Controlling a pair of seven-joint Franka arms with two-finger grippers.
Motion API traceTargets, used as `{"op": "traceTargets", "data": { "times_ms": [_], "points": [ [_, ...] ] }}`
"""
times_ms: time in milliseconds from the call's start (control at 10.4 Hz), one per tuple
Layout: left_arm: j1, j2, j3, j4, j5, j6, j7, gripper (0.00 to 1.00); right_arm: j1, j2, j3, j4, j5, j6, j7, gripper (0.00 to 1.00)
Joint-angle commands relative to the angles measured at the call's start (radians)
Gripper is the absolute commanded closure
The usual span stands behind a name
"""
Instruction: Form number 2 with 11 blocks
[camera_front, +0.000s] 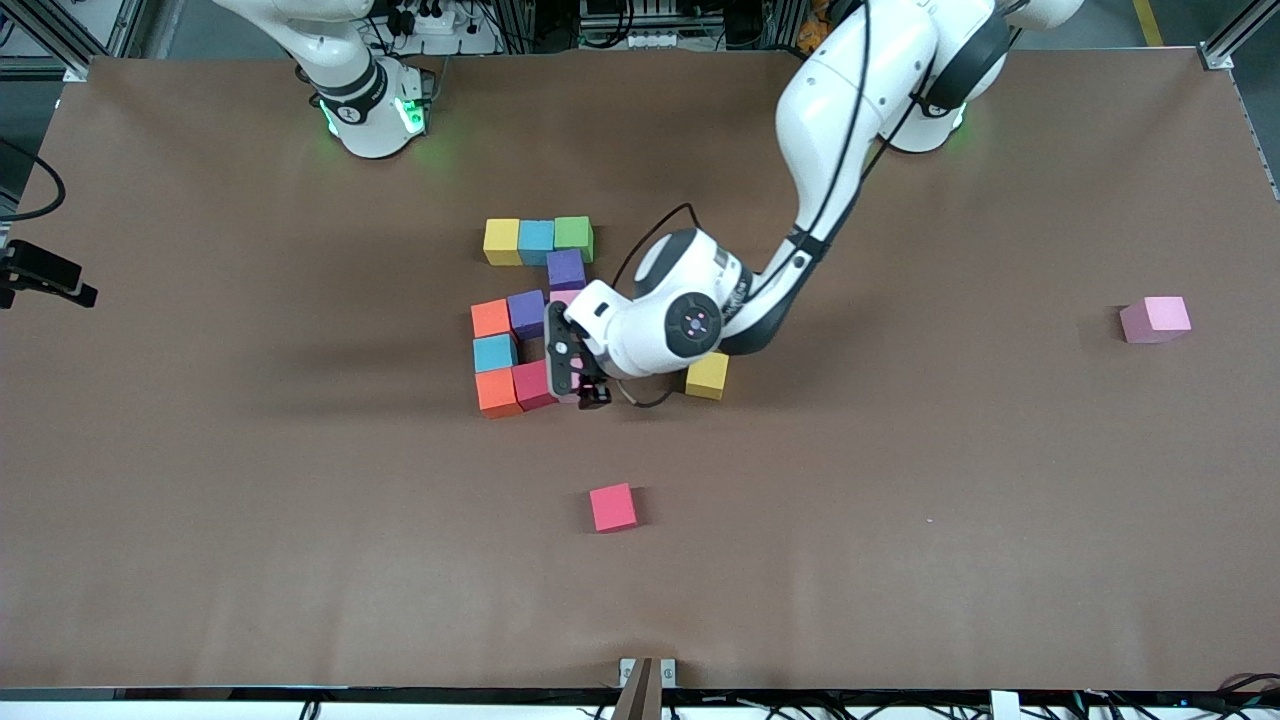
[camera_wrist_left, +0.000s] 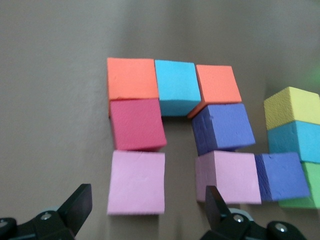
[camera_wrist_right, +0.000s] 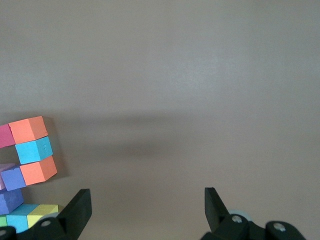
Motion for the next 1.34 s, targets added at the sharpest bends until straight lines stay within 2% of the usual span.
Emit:
{"op": "traceTargets", "data": {
  "times_ms": [0, 192, 384, 768, 864, 1153, 1249],
  "points": [
    [0.03, -0.065, 0.008, -0.022, 0.066, -0.107, -0.03, 0.0, -0.013, -0.023, 0.007, -0.019, 0.01, 0.004, -0.015, 0.0],
    [0.06, -0.123, 0.051, -0.021, 0.115, -0.228, -0.03, 0.0, -0.013, -0.022, 0.009, -0.016, 0.013, 0.005, -0.013, 0.0],
    [0.06, -0.175, 0.134, -0.021, 0.113, -0.3, -0.037, 0.0, -0.014, -0.037, 0.009, -0.014, 0.014, -0.001, -0.013, 0.0],
    [0.078, -0.306, 0.234, -0.021, 0.116, -0.388, -0.273, 0.0, -0.002, -0.033, 0.015, -0.013, 0.013, -0.022, -0.013, 0.0],
    [0.08, -0.336, 0.27, -0.022, 0.122, -0.39, -0.347, 0.0, 0.008, -0.033, 0.015, -0.013, 0.013, -0.057, -0.017, 0.0],
    [0.072, -0.419, 0.278, -0.024, 0.172, -0.457, -0.804, 0.0, 0.031, -0.025, 0.015, 0.021, 0.008, -0.074, -0.044, 0.0],
    [0.074, -0.448, 0.275, -0.027, 0.213, -0.462, -0.841, 0.0, 0.032, -0.025, 0.016, 0.021, 0.014, -0.082, -0.037, 0.0]
  ]
}}
